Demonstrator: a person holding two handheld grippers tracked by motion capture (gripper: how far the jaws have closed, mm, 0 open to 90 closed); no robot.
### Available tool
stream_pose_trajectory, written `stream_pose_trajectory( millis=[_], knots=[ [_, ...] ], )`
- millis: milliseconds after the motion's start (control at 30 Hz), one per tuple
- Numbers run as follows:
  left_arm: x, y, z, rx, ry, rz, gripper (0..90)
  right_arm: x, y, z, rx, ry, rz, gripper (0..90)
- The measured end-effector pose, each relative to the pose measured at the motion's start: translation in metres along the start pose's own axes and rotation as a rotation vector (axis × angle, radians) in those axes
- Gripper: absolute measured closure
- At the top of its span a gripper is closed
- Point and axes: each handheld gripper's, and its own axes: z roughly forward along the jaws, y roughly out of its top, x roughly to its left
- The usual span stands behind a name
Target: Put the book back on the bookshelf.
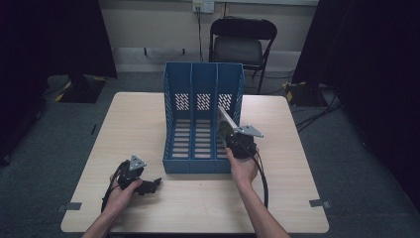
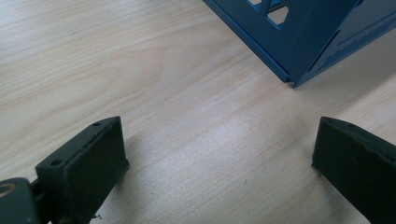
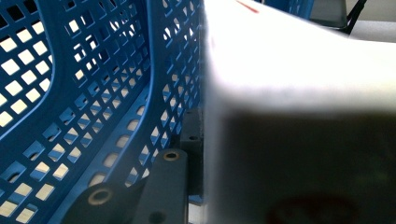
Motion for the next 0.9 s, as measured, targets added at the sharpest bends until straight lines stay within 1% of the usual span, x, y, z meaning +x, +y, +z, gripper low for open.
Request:
stream_pose_trajectory(
  millis=[33, 133, 233, 433, 500, 567, 633, 700, 767, 900],
  knots=[
    [-0.001, 0.0, 0.001, -0.009, 0.001, -0.012, 2.3, 0.0, 0.0, 0.0, 0.006, 0.002, -0.004, 76.1],
    [-0.001, 0.0, 0.0, -0.007, 0.001, -0.009, 2.3, 0.001, -0.001, 0.002, 0.021, 0.006, -0.016, 76.0],
    [-0.001, 0.0, 0.0, -0.009, 0.001, -0.011, 2.3, 0.002, -0.002, 0.003, 0.034, 0.004, -0.018, 75.9],
    [-0.001, 0.0, 0.0, -0.009, 0.0, -0.012, 2.3, 0.003, -0.002, 0.002, 0.038, 0.001, -0.037, 75.2],
    [-0.001, 0.0, 0.0, -0.009, 0.001, -0.011, 2.3, 0.003, -0.002, -0.001, 0.03, 0.0, -0.033, 73.9],
    [-0.001, 0.0, 0.0, -0.009, 0.001, -0.011, 2.3, 0.004, -0.002, -0.003, 0.032, -0.011, -0.047, 74.4],
    [-0.001, 0.0, 0.0, -0.009, 0.001, -0.011, 2.3, 0.003, -0.005, -0.005, 0.039, -0.003, -0.05, 74.7],
    [-0.001, 0.0, 0.0, -0.008, 0.001, -0.011, 2.3, 0.001, -0.007, -0.006, 0.041, -0.009, -0.044, 74.4],
    [-0.001, 0.0, 0.0, -0.008, 0.001, -0.012, 2.3, 0.0, -0.009, -0.008, 0.041, -0.001, -0.029, 74.0],
    [-0.001, 0.0, 0.0, -0.008, 0.001, -0.01, 2.3, 0.003, -0.007, -0.012, 0.024, -0.006, -0.04, 71.4]
  ],
)
